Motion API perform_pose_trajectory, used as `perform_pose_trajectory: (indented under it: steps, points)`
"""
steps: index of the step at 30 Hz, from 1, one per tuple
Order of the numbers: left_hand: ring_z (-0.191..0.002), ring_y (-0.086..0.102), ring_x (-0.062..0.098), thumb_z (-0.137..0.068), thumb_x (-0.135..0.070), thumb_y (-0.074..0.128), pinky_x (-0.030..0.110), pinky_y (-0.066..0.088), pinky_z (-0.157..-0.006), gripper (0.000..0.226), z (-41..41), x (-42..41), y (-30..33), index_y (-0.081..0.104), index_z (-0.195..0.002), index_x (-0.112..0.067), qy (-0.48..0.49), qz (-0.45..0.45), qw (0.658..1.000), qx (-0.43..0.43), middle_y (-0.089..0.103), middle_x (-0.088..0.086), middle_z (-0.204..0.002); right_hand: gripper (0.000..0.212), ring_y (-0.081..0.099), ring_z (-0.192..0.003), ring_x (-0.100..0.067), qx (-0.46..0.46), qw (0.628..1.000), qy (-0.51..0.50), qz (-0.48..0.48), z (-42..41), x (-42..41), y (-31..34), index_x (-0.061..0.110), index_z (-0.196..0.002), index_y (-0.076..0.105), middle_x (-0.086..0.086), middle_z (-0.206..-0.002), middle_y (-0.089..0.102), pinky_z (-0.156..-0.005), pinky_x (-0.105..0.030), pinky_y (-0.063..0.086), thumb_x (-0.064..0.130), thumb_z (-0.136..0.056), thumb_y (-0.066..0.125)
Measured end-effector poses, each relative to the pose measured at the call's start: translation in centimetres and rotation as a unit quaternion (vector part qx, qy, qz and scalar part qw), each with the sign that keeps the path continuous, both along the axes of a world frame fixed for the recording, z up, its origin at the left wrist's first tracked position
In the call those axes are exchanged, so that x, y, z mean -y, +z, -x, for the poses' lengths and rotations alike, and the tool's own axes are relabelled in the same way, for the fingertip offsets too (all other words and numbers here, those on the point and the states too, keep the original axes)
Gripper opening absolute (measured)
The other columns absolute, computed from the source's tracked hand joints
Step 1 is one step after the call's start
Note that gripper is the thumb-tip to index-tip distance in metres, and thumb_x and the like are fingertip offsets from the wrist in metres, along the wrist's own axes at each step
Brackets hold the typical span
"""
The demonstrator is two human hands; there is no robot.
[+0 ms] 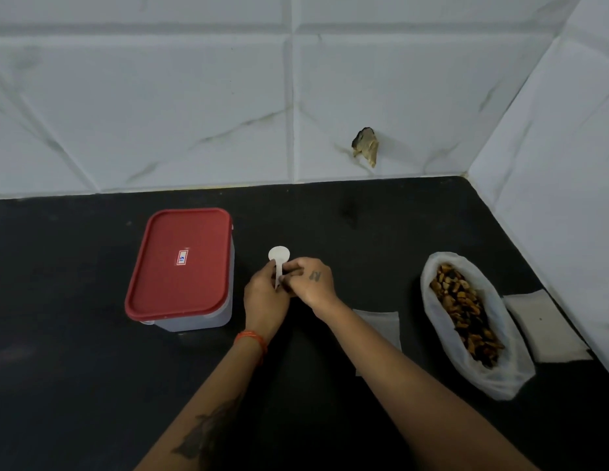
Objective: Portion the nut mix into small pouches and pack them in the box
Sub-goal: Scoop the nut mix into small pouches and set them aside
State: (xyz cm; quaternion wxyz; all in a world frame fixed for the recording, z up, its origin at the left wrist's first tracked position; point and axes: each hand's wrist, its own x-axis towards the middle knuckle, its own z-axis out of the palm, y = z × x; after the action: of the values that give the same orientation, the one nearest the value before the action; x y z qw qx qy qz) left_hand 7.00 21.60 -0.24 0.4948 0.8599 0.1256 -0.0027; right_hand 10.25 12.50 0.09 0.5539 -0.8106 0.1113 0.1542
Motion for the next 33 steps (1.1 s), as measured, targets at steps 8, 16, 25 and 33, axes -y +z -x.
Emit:
perform_pose_trajectory:
  steps: [8,16,25,33]
  points:
    - [-0.083,0.059,-0.002,-0.087,-0.001,0.061,0.005,0.048,-0.074,0.047,2.2,5.0,3.7,0.052,-0.132,-0.012,-0.065,0.051,0.994,0.068,0.065,-0.002,-0.106,0.020,0.072,-0.078,-0.018,0.006,0.992,-0.081,-0.095,3.5,6.9,4.5,0.007,-0.099,0.069,-0.010,-0.089,0.072,-0.067,-0.029,0.059,0.001,-0.080,0.069]
    - [-0.083,0.061,0.000,-0.084,0.004,0.063,0.007,0.049,-0.075,0.057,6.4,13.9,5.9,0.046,-0.135,-0.015,-0.196,0.142,0.968,0.073,0.061,-0.012,-0.096,0.013,0.071,-0.074,-0.019,0.058,0.976,-0.179,-0.111,10.4,16.8,7.2,0.007,-0.094,0.068,-0.011,-0.083,0.072,-0.063,-0.026,0.056,0.000,-0.083,0.066]
    - [-0.085,0.062,0.011,-0.084,-0.008,0.065,0.016,0.049,-0.079,0.058,10.1,20.9,2.9,0.045,-0.138,-0.014,-0.282,0.066,0.957,0.023,0.056,0.005,-0.119,0.020,0.069,-0.075,-0.015,0.002,0.971,-0.233,0.052,16.7,23.3,5.5,0.014,-0.094,0.072,-0.001,-0.079,0.072,-0.073,-0.030,0.058,0.003,-0.077,0.070]
    - [-0.085,0.052,0.005,-0.085,-0.003,0.062,0.003,0.038,-0.072,0.052,10.9,22.0,1.5,0.051,-0.134,-0.011,-0.309,-0.015,0.950,0.040,0.057,0.003,-0.116,0.019,0.069,-0.083,-0.017,-0.011,0.965,-0.214,0.152,17.1,23.9,3.3,0.015,-0.099,0.071,-0.002,-0.089,0.072,-0.085,-0.039,0.056,0.014,-0.080,0.071]
